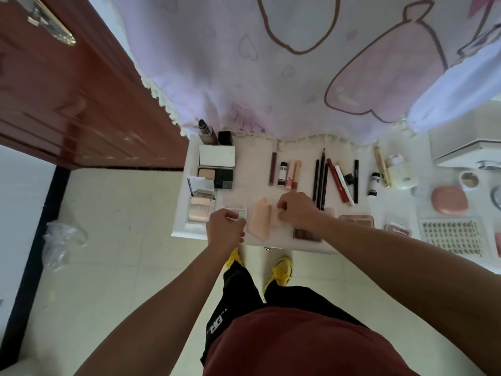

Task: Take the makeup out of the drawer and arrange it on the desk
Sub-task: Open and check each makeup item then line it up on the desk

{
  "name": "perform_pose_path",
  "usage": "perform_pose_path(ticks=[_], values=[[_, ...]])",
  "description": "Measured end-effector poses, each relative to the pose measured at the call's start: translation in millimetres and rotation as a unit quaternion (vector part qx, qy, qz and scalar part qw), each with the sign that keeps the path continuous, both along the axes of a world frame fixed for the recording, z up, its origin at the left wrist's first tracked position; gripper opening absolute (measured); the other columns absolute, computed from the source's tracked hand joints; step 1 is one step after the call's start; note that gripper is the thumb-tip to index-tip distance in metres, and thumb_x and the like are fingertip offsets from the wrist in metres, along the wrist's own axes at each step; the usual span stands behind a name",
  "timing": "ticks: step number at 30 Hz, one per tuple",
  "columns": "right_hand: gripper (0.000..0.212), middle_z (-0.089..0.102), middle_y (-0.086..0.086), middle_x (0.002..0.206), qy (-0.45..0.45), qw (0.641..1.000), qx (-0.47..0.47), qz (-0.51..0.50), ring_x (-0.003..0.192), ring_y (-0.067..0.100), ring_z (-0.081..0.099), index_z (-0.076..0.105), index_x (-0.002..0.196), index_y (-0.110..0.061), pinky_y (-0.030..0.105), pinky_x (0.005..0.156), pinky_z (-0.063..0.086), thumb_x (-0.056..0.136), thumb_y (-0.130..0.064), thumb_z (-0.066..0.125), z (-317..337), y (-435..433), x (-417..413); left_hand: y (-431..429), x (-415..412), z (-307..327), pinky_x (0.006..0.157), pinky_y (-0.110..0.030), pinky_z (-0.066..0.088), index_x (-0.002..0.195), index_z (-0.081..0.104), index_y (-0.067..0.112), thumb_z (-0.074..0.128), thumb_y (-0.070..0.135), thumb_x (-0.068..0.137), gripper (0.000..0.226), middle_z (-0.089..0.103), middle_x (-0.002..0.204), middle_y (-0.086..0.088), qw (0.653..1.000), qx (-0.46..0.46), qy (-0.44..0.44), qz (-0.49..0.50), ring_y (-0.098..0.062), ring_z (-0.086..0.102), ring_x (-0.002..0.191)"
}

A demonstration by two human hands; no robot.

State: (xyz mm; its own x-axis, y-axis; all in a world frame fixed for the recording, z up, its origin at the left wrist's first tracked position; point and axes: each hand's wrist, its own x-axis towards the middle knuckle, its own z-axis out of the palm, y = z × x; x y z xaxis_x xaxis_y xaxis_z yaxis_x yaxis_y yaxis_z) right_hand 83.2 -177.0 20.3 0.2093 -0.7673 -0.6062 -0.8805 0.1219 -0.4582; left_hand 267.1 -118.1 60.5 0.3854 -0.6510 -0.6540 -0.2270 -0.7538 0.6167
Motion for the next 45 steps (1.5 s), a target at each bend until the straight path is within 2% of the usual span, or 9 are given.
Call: perform_pose_path(ticks=[3,10,16,22,25,28,34,38,45], values=[[0.026,0.065,0.004,0.11,0.007,0.999,-0.033,-0.021,0.101,0.021,0.061,0.067,0.112,-0.015,0.033,0.088,0.05,0.087,-0.021,0.066,11.3,-15.5,0.3,-13.9,8.8,9.4,0.057,-0.035,0.058,0.093,0.062,0.004,0.071,0.007,0.08,0.016,0.069,0.075,-0.017,0.999,-0.026,0.004,-0.037,-0.026,0.066,0.057],[0.016,0.068,0.002,0.081,0.078,0.989,-0.08,-0.1,0.077,0.022,0.065,0.07,0.089,-0.016,0.027,0.063,0.044,0.088,-0.029,0.061,27.0,-80.6,20.2,-60.8,37.5,30.2,0.075,-0.049,0.057,0.081,0.061,0.024,0.071,0.018,0.08,0.012,0.069,0.079,-0.006,0.98,-0.1,-0.029,-0.171,-0.026,0.068,0.075],[0.026,0.058,0.003,0.084,0.177,0.976,-0.075,-0.102,0.076,0.024,0.055,0.053,0.088,-0.014,0.03,0.066,0.04,0.091,-0.038,0.059,22.7,-110.0,44.0,-100.0,76.3,47.2,0.062,-0.015,0.046,0.085,0.066,0.016,0.073,0.014,0.08,0.008,0.062,0.07,0.003,0.953,-0.15,-0.064,-0.254,-0.011,0.058,0.066],[0.017,0.056,0.004,0.089,0.193,0.97,-0.033,-0.145,0.082,0.025,0.052,0.051,0.094,-0.016,0.031,0.07,0.039,0.088,-0.028,0.062,12.7,-121.4,57.9,-138.2,106.1,48.5,0.066,-0.025,0.046,0.085,0.063,0.019,0.073,0.014,0.08,0.011,0.062,0.071,0.002,0.934,-0.176,-0.046,-0.308,-0.013,0.058,0.066],[0.021,0.058,0.003,0.082,0.184,0.969,-0.03,-0.165,0.076,0.023,0.057,0.053,0.083,-0.012,0.028,0.063,0.04,0.087,-0.03,0.062,15.0,-121.4,62.1,-157.2,112.0,52.2,0.062,-0.016,0.042,0.088,0.066,0.013,0.072,0.013,0.081,0.009,0.057,0.069,0.008,0.923,-0.186,-0.043,-0.334,-0.003,0.053,0.063],[0.026,0.062,0.003,0.071,0.142,0.974,-0.03,-0.174,0.064,0.021,0.059,0.059,0.075,-0.012,0.026,0.054,0.039,0.085,-0.037,0.06,27.9,-117.2,62.4,-173.6,114.6,54.5,0.065,-0.015,0.045,0.087,0.066,0.015,0.072,0.013,0.082,0.008,0.06,0.072,0.01,0.921,-0.188,-0.028,-0.34,-0.004,0.057,0.067],[0.019,0.066,0.001,0.074,-0.005,0.976,-0.052,-0.21,0.062,0.017,0.059,0.066,0.08,-0.012,0.025,0.049,0.037,0.088,-0.027,0.059,79.1,-97.9,70.9,-205.8,103.7,72.2,0.067,-0.041,0.058,0.099,0.064,0.014,0.069,0.014,0.087,0.013,0.066,0.08,-0.009,0.925,-0.166,0.058,-0.338,-0.025,0.067,0.069],[0.015,0.063,0.005,0.066,-0.264,0.905,0.008,-0.334,0.052,0.02,0.061,0.063,0.088,-0.002,0.025,0.045,0.04,0.097,-0.011,0.054,109.5,-79.1,72.1,-218.0,82.9,90.4,0.06,-0.032,0.057,0.101,0.064,0.014,0.065,0.014,0.091,0.01,0.064,0.086,-0.009,0.912,-0.159,0.121,-0.358,-0.019,0.064,0.065],[0.028,0.043,-0.005,0.062,-0.373,0.845,0.056,-0.379,0.046,0.007,0.03,0.067,0.105,-0.007,0.018,0.039,0.019,0.105,-0.024,0.045,137.8,-51.2,69.8,-215.9,69.2,97.8,0.057,-0.033,0.052,0.1,0.07,0.006,0.062,0.014,0.093,0.013,0.064,0.072,-0.009,0.87,-0.128,0.198,-0.434,-0.018,0.057,0.057]])
